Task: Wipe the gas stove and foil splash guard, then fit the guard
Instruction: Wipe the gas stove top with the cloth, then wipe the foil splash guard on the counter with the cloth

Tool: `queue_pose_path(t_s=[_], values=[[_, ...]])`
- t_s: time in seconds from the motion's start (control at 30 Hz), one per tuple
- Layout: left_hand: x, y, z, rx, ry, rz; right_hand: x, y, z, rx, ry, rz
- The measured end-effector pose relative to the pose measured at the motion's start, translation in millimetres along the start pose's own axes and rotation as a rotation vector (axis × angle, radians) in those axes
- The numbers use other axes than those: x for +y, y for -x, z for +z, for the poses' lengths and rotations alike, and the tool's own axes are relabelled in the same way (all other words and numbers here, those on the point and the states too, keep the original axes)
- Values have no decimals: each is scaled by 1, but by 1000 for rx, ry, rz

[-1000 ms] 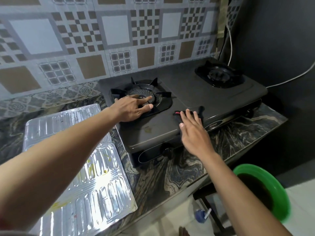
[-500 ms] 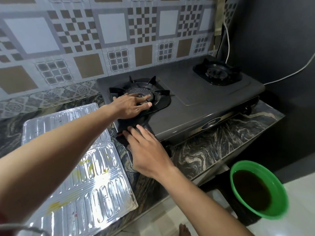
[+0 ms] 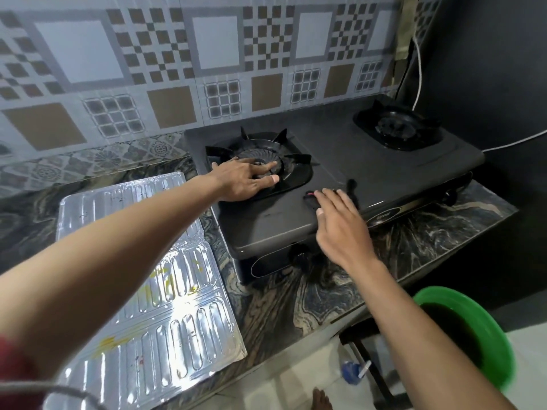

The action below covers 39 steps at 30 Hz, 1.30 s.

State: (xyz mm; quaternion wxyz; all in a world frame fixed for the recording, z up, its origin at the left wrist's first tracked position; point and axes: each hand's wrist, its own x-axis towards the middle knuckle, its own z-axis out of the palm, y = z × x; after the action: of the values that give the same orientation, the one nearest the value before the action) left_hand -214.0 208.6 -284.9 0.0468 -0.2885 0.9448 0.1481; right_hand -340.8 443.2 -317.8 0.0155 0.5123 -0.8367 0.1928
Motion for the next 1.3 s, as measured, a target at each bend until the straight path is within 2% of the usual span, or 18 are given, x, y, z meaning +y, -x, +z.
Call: queue_pose_path(t_s=[0.13,0.27,0.53,0.63,0.8,0.93,1.17,1.3], values=[[0,-2,0,-5,8,-2,-66,10,14,-19,-11,-220],[-3,-5,1,-9,22,2,-115,16,24,-67,-27,-300],[0,-3,-2,-23,29,-22,-107,4,31,-132,-46,-501],[1,-2,-3,-18,26,-15,-78,0,18,-156,-64,-467],[10,5,-7,1,43,-29,-3,-18,-6,-156,-52,-284],[17,12,-7,29,63,-114,2,-15,-14,-263,-102,-297],[32,48,-5,345,257,-202,-8,-17,-15,-403,-370,-426],[48,76,-3,422,256,-224,-10,-30,-14,-238,-639,-361]])
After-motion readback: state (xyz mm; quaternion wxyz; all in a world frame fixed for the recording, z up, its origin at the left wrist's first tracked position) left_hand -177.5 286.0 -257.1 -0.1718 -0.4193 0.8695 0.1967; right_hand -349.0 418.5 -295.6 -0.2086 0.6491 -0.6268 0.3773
